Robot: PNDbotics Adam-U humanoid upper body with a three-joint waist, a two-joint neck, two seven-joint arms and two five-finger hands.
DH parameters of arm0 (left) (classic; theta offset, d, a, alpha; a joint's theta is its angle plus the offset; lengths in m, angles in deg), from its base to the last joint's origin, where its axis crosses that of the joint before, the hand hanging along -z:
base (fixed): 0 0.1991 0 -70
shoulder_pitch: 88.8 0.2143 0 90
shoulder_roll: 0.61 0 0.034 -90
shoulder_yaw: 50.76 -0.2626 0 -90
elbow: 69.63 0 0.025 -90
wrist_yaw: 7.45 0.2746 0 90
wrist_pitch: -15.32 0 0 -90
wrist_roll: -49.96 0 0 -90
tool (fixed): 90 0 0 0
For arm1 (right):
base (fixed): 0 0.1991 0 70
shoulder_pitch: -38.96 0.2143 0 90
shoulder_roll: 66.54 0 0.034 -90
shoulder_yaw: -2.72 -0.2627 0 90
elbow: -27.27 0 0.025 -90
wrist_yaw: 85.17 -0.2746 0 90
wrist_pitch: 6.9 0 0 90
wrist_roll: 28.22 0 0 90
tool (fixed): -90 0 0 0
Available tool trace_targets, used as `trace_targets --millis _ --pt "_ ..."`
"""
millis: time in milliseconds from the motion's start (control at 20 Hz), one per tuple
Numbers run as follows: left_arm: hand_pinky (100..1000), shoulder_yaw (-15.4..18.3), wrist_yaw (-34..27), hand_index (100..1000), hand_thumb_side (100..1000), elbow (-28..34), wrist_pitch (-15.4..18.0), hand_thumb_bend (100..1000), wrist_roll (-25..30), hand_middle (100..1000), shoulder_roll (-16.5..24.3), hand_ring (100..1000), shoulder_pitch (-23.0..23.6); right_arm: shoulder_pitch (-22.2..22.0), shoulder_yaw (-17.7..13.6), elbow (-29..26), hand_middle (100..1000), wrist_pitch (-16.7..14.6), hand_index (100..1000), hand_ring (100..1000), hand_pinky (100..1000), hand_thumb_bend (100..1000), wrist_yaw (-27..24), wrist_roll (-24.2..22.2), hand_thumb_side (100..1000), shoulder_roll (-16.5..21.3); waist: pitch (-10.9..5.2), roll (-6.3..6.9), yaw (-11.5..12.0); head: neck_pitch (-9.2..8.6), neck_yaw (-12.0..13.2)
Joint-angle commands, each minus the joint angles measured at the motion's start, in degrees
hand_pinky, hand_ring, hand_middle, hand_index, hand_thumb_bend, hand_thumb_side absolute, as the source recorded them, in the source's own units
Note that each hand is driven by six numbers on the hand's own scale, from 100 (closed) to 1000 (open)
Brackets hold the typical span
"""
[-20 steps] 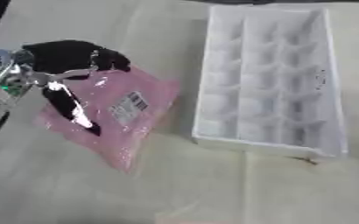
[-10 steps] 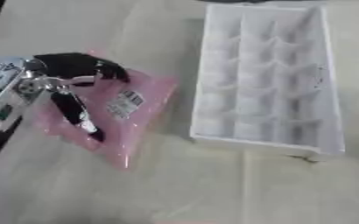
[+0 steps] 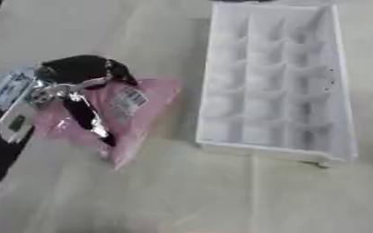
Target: Pick up objects on the table and place them in the box.
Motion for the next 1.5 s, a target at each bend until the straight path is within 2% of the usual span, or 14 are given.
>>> trace_targets --millis 50,100,150,200,250,300,400,600,850,1150,1350,1500 --pt "364 -0.4 2.3 660 100 -0.5 -2.4 438 -8.4 485 -0.5 492 0.9 0.6 -0.1 -0.7 120 -0.1 480 140 100 468 -0.2 -0.2 1000 1.0 -0.48 -0.17 -0.3 0.01 0.3" --pt "147 -0.5 2.3 525 100 -0.7 -2.8 221 -10.7 387 -0.6 392 1.1 0.6 -0.1 -0.7 120 0.0 479 140 100 468 -0.3 -0.3 1000 1.0 -0.50 -0.16 -0.3 0.01 0.3" --pt "237 -0.6 2.2 544 100 -0.7 -2.9 234 -13.1 401 -0.7 409 1.2 0.6 -0.1 -0.7 120 0.0 479 139 100 468 -0.3 -0.3 1000 1.0 -0.52 -0.15 -0.2 0.01 0.3" --pt "100 -0.7 2.3 416 100 -0.9 -2.9 191 -14.9 292 -0.8 229 1.3 0.6 -0.1 -0.7 120 0.0 479 140 100 468 -0.3 -0.3 1000 0.9 -0.55 -0.14 -0.2 0.01 0.3" --pt "100 -0.6 2.3 358 100 -1.0 -2.9 178 -16.7 236 -0.9 154 1.4 0.6 -0.1 -0.7 120 0.0 479 140 100 467 -0.4 -0.4 1000 0.9 -0.61 -0.13 -0.2 0.01 0.3" --pt "100 -0.5 2.2 299 100 -1.1 -2.8 181 -18.3 172 -0.9 100 1.4 0.6 -0.1 -0.7 120 0.0 480 140 100 467 -0.4 -0.4 1000 0.8 -0.65 -0.12 -0.2 0.01 0.2" --pt "100 -0.2 2.1 240 100 -1.1 -2.8 185 -21.2 108 -1.0 100 1.5 0.5 -0.1 -0.7 120 0.1 480 140 100 466 -0.4 -0.5 1000 0.8 -0.76 -0.10 -0.2 0.01 0.2" --pt "100 1.3 2.5 250 100 -1.0 -3.2 216 -25.0 123 -0.6 100 1.4 0.3 -0.1 -0.6 120 0.2 480 140 100 464 -0.5 -0.5 1000 0.6 -1.23 0.00 -0.3 0.01 0.0" --pt "100 5.6 3.7 293 100 -0.6 -6.3 278 -28.1 178 2.5 111 1.0 -0.2 -0.2 -0.5 120 0.5 480 140 100 460 -0.6 -0.5 1000 0.6 -2.16 0.56 0.0 0.01 -0.4" --pt "100 9.1 3.9 296 100 -0.2 -9.2 291 -31.0 181 4.9 126 0.3 -0.7 -0.3 -0.6 120 0.8 481 140 100 457 -0.8 -0.6 1000 0.5 -2.99 0.98 0.4 0.01 -1.4" --pt "100 9.5 2.8 292 100 1.0 -9.9 275 -32.3 176 6.2 123 -1.4 -0.8 -0.3 -0.5 119 0.9 481 139 100 456 -0.9 -0.6 1000 0.4 -3.52 1.07 0.4 0.01 -1.7" --pt "100 8.1 -0.8 288 100 2.2 -8.5 259 -32.1 170 7.6 120 -3.1 -0.9 -0.2 -0.5 119 1.0 481 139 100 455 -1.0 -0.7 1000 0.3 -3.90 1.12 0.3 0.01 -1.6"
